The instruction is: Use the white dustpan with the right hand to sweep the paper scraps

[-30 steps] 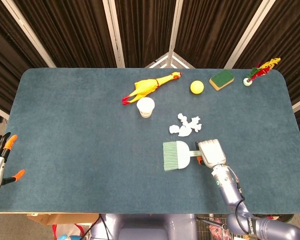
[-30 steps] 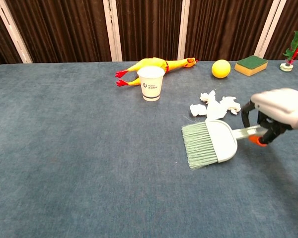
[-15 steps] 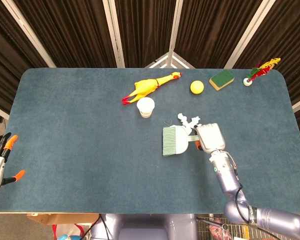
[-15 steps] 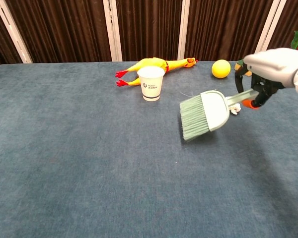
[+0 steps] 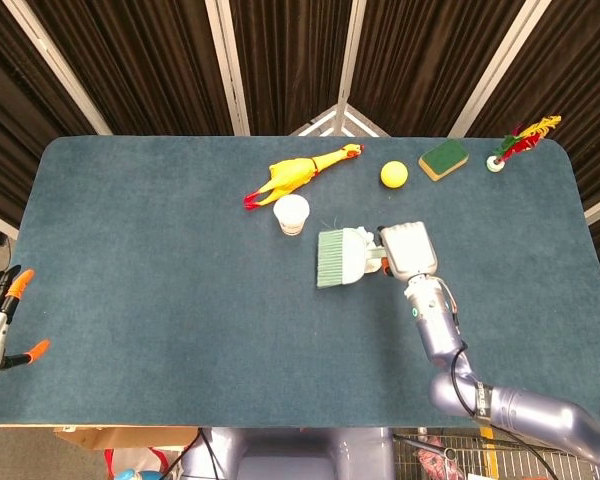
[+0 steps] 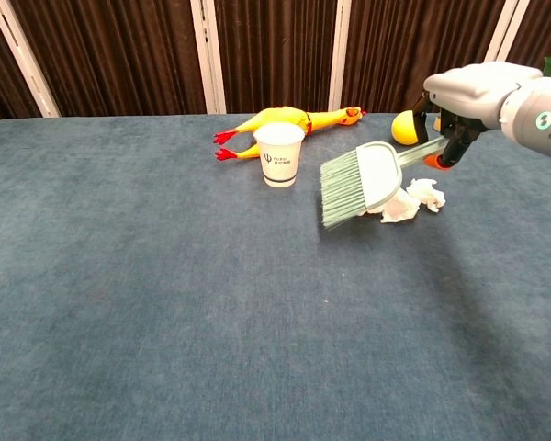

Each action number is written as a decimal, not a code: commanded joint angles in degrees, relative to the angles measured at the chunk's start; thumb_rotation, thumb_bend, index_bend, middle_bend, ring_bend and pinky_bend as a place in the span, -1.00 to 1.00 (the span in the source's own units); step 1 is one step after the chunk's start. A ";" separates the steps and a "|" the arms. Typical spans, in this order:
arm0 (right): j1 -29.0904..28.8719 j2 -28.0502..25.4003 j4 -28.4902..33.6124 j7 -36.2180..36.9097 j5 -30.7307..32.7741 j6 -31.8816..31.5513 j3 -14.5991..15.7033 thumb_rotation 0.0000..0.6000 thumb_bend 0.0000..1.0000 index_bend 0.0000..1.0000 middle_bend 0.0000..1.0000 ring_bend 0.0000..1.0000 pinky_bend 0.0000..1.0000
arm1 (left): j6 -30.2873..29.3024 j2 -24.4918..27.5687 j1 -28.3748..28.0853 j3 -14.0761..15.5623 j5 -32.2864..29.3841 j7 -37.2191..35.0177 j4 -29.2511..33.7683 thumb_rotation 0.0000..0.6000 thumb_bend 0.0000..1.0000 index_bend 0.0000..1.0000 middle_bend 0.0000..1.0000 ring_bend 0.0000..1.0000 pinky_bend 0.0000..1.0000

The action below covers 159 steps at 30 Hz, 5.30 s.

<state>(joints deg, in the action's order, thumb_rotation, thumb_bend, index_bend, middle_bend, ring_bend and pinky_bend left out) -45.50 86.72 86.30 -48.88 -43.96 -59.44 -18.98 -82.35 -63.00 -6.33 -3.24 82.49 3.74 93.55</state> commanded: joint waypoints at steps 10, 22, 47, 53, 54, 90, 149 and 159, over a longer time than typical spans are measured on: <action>-2.70 2.75 -10.53 -1.05 3.69 2.75 3.59 1.00 0.23 0.59 0.93 0.96 0.69 | 0.42 0.11 -0.26 -0.43 -0.73 -1.01 -0.09 1.00 -0.98 -1.00 -1.00 -1.00 -1.00; -1.69 -4.55 -9.83 -7.65 5.71 -3.75 5.06 1.00 0.24 0.59 0.93 0.96 0.69 | -0.11 0.24 -0.12 -0.07 0.24 -1.25 0.46 1.00 -0.98 -1.00 -1.00 -1.00 -1.00; -5.05 -5.34 0.67 -8.52 9.78 -6.65 4.36 1.00 0.25 0.59 0.93 0.96 0.69 | 0.58 0.15 -0.46 0.11 0.02 -1.05 0.78 1.00 -0.98 -1.00 -1.00 -1.00 -1.00; -5.25 -1.87 -7.46 -7.86 11.21 -4.03 6.21 1.00 0.25 0.59 0.93 0.96 0.69 | 0.72 0.32 -0.44 0.00 -0.41 -1.50 0.78 1.00 -0.98 -1.00 -1.00 -1.00 -1.00; -5.23 -1.54 -8.77 -7.92 11.48 -3.50 6.55 1.00 0.25 0.59 0.93 0.96 0.69 | 0.74 0.33 -0.44 -0.01 -0.46 -1.52 0.77 1.00 -0.98 -1.00 -1.00 -1.00 -1.00; 3.83 -21.00 5.04 -4.16 -4.55 -14.43 11.12 1.00 0.26 0.61 0.93 0.96 0.69 | -0.05 -0.09 -0.27 0.16 0.25 -1.43 1.29 1.00 -0.98 -1.00 -1.00 -1.00 -1.00; 20.17 -17.53 18.95 0.45 -12.62 -24.40 23.68 1.00 -0.29 -1.00 -1.00 -1.00 -0.81 | -1.91 -0.90 0.35 0.41 1.71 0.11 -0.13 1.00 -0.98 -1.00 -1.00 -1.00 -1.00; 28.82 -22.34 10.11 24.16 -30.62 -33.28 25.75 1.00 -0.31 -1.00 -1.00 -1.00 -0.96 | -3.93 -1.57 0.83 0.62 3.22 3.68 -1.48 1.00 -0.98 -1.00 -1.00 -1.00 -1.00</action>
<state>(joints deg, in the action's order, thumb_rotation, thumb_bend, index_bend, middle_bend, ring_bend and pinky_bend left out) -20.18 66.09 100.34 -31.42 -68.83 -88.98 5.76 -86.01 -64.35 -5.59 -2.67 85.47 6.96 92.34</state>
